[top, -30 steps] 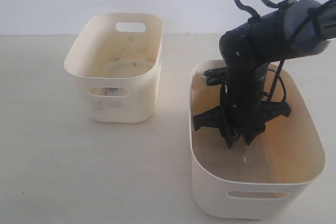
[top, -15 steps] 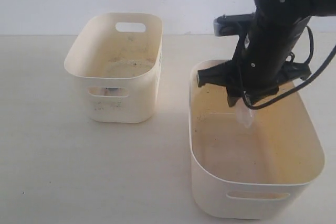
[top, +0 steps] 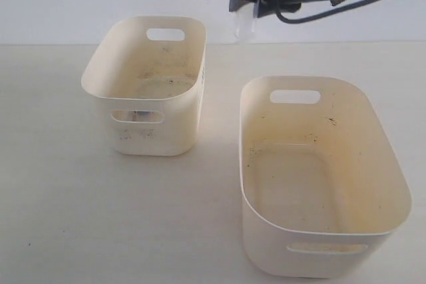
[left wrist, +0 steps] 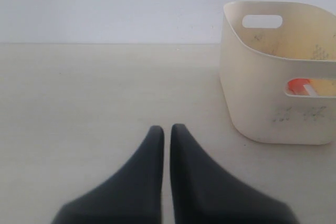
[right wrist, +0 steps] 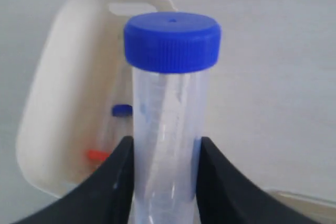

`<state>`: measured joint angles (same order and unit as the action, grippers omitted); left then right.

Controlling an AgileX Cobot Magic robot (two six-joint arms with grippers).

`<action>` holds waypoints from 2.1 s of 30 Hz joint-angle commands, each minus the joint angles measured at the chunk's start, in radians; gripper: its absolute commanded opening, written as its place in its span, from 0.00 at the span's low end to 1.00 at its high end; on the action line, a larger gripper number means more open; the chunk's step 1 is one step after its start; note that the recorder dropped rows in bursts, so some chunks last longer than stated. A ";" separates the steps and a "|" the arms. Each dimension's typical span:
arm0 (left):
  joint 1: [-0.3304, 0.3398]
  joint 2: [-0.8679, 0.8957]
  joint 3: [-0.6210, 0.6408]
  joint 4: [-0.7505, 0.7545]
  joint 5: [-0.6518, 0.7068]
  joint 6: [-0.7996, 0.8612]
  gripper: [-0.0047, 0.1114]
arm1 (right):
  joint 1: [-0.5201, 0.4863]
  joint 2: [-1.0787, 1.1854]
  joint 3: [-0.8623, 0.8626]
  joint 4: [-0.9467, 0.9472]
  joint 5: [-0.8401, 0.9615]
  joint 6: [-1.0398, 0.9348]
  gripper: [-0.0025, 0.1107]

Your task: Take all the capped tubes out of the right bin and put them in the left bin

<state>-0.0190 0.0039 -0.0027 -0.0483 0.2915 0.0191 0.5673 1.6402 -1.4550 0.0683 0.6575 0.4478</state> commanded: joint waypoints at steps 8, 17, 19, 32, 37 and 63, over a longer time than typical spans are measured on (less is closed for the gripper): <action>-0.002 -0.004 0.003 -0.009 0.004 -0.002 0.08 | 0.034 0.140 -0.013 0.333 -0.229 -0.200 0.02; -0.002 -0.004 0.003 -0.009 0.004 -0.002 0.08 | 0.127 0.346 -0.234 0.346 -0.216 -0.257 0.02; -0.002 -0.004 0.003 -0.009 0.004 -0.002 0.08 | 0.129 0.387 -0.284 0.346 -0.178 -0.270 0.07; -0.002 -0.004 0.003 -0.009 0.004 -0.002 0.08 | 0.129 0.423 -0.303 0.342 -0.124 -0.268 0.53; -0.002 -0.004 0.003 -0.009 0.004 -0.002 0.08 | 0.129 0.389 -0.303 0.331 -0.040 -0.275 0.33; -0.002 -0.004 0.003 -0.009 0.004 -0.002 0.08 | 0.270 -0.363 0.427 0.190 0.094 -0.234 0.02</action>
<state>-0.0190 0.0039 -0.0027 -0.0483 0.2915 0.0191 0.8367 1.3122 -1.0340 0.2774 0.7556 0.2440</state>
